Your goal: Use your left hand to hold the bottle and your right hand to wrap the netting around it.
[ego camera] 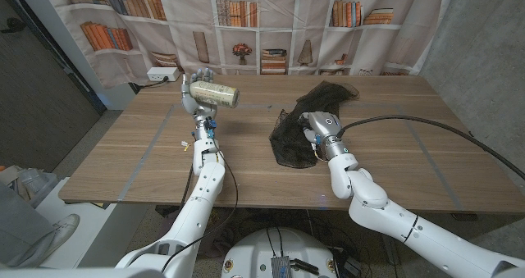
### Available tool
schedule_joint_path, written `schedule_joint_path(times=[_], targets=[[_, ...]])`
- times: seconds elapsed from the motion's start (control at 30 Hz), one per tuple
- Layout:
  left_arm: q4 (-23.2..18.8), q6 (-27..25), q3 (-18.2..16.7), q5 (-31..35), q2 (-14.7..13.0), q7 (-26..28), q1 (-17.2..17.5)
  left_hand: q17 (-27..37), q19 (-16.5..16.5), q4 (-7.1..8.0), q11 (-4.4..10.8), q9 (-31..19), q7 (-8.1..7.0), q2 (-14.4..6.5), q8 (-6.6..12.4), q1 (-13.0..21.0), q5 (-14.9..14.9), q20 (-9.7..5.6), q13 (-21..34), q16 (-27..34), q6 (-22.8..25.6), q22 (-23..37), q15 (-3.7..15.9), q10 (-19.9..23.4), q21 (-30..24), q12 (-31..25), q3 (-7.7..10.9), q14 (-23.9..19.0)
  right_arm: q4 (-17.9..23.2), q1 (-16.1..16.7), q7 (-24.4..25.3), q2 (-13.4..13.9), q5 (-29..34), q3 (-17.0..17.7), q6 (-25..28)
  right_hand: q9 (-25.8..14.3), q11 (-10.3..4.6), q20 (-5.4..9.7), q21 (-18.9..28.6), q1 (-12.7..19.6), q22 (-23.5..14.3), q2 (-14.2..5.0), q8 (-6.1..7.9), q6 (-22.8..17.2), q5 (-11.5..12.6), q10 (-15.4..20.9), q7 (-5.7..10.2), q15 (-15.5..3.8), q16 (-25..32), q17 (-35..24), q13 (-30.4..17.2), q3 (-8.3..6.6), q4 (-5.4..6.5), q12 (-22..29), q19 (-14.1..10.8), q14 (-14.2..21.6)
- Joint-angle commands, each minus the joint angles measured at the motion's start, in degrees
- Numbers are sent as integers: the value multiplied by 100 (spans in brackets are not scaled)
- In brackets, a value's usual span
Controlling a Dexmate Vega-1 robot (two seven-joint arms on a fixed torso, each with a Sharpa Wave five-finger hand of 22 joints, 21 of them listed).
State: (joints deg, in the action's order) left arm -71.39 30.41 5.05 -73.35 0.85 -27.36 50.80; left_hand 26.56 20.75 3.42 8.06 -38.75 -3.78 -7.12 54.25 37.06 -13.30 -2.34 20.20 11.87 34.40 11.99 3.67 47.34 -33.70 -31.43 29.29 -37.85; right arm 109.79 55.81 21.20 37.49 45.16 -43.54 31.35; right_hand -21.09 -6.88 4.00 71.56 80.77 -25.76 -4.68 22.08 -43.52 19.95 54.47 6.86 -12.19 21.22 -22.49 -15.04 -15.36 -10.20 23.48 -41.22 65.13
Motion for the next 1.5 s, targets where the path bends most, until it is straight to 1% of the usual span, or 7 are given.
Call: schedule_joint_path(times=[0.03, 0.23, 0.57, 0.7, 0.83, 1.13, 1.5], targets=[[62, -53, 27, 5, -7, -14, -32, 16, -9, 568, 6, -8, -7, -363, 31, -333, 31, -274, -6, -10, 26, 0, 860, 42, -23, -49, 602, -18, 73, 218, 419, -101, -1184, 472, -748, -115, 17, 839, 104, 204, 7, -22, 139, -189, 112, 51, 58, -166, 81, -105, -150, -91, 10, 69, 57, 107], [69, -65, 36, 13, -7, -12, -38, 16, -9, 568, 6, -8, -7, -363, 31, -333, 31, -274, -6, -10, 26, 0, 860, 42, -23, -49, 602, -18, 206, 372, 377, -285, -2222, 913, -1068, -84, 24, 862, 199, 401, 56, 134, 379, -908, 240, 103, 5, -141, 87, -236, -326, -131, -15, 139, 143, 79], [155, -103, 44, 5, -1, -48, -100, 16, -9, 568, 6, -8, -7, -363, 31, -333, 31, -274, -6, -10, 26, 0, 860, 42, -23, -49, 602, -18, 528, 440, -74, -655, -4224, 1677, -996, -33, 27, 881, 190, 443, 100, 173, 364, -972, 270, 129, -15, -126, 114, -290, -362, -135, -10, 156, 87, 63], [212, -102, 41, 9, 14, -52, -138, 16, -9, 568, 6, -8, -7, -363, 31, -333, 31, -274, -6, -10, 26, 0, 860, 42, -23, -49, 602, -18, 581, 463, -197, -814, -5137, 1988, -957, 28, 266, 889, 233, 442, 116, 157, 301, -954, 292, 134, -127, -116, 146, -338, -390, -143, 31, 163, 46, 99], [280, -100, 30, 13, 16, -68, -183, 16, -9, 568, 6, -8, -7, -363, 31, -333, 31, -274, -6, -10, 26, 0, 860, 42, -23, -49, 602, -18, 580, 425, -288, -813, -5748, 2151, -1087, 82, 228, 897, 258, 474, 128, 148, 268, -1010, 291, 105, -158, -109, 146, -363, -400, -161, 30, 149, 51, 100], [407, -181, 60, 27, 23, -113, -287, 16, -9, 568, 6, -8, -7, -363, 31, -333, 31, -274, -6, -10, 26, 0, 860, 42, -23, -49, 602, -18, 441, 197, -251, -704, -6452, 2145, -1186, 156, 183, 903, 248, 530, 180, 159, 217, -1078, 266, -10, -146, -97, 171, -423, -378, -167, 22, 84, -14, 74], [691, -287, 96, 40, 71, -209, -492, 16, -9, 568, 6, -8, -7, -363, 31, -333, 31, -274, -6, -10, 26, 0, 860, 42, -23, -49, 602, -18, 193, -245, -153, -485, -6416, 1918, -1571, 230, 182, 899, 245, 555, 219, 157, 141, -1087, 236, -39, -130, -99, 159, -453, -395, -179, 37, 76, 8, 41]])
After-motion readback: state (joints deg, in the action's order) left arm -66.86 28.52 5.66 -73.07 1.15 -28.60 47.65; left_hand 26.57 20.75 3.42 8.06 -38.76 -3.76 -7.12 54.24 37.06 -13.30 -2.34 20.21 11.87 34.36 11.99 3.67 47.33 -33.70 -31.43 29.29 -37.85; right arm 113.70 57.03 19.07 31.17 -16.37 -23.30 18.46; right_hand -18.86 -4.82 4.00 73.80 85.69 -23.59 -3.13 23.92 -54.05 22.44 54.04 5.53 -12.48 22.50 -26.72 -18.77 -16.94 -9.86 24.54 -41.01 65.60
